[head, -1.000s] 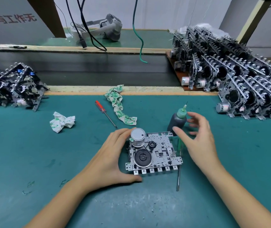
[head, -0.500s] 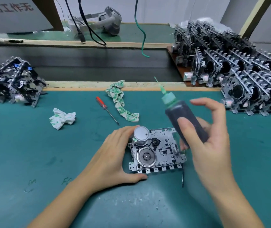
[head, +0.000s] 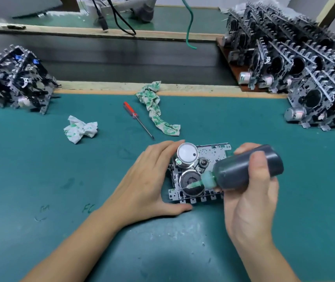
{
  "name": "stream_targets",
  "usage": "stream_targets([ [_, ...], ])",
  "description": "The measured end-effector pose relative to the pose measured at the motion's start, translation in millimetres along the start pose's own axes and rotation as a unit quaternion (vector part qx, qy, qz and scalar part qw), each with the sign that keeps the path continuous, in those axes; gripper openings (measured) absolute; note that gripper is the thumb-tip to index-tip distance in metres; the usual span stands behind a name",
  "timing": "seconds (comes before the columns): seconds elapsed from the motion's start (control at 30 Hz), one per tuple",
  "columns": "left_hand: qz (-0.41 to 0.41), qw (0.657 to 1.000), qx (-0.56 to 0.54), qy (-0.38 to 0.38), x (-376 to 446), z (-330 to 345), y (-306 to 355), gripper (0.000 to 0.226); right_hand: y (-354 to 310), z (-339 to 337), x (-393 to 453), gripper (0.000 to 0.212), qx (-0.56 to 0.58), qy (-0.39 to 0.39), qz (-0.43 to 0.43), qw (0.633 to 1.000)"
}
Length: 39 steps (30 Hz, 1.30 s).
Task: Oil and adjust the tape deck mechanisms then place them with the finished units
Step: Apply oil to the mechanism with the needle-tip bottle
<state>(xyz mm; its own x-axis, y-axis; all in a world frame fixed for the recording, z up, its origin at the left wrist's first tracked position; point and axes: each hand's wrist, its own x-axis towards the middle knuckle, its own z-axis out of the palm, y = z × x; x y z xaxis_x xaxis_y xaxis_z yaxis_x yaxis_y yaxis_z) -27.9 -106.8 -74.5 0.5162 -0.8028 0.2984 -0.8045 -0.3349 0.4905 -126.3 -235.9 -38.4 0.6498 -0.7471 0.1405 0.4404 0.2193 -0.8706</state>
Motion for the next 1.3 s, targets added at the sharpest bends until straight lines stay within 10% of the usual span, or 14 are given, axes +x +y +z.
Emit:
stream_targets([
  [0.47, -0.006, 1.000, -0.007, -0.002, 1, 1, 0, 0.104, 16, -9, -6, 0.010, -0.182, -0.094, -0.172, 0.964],
  [1.3, -0.013, 1.000, -0.020, -0.008, 1, 0, 1, 0.104, 13, -8, -6, 0.016, -0.193, -0.131, -0.192, 0.953],
])
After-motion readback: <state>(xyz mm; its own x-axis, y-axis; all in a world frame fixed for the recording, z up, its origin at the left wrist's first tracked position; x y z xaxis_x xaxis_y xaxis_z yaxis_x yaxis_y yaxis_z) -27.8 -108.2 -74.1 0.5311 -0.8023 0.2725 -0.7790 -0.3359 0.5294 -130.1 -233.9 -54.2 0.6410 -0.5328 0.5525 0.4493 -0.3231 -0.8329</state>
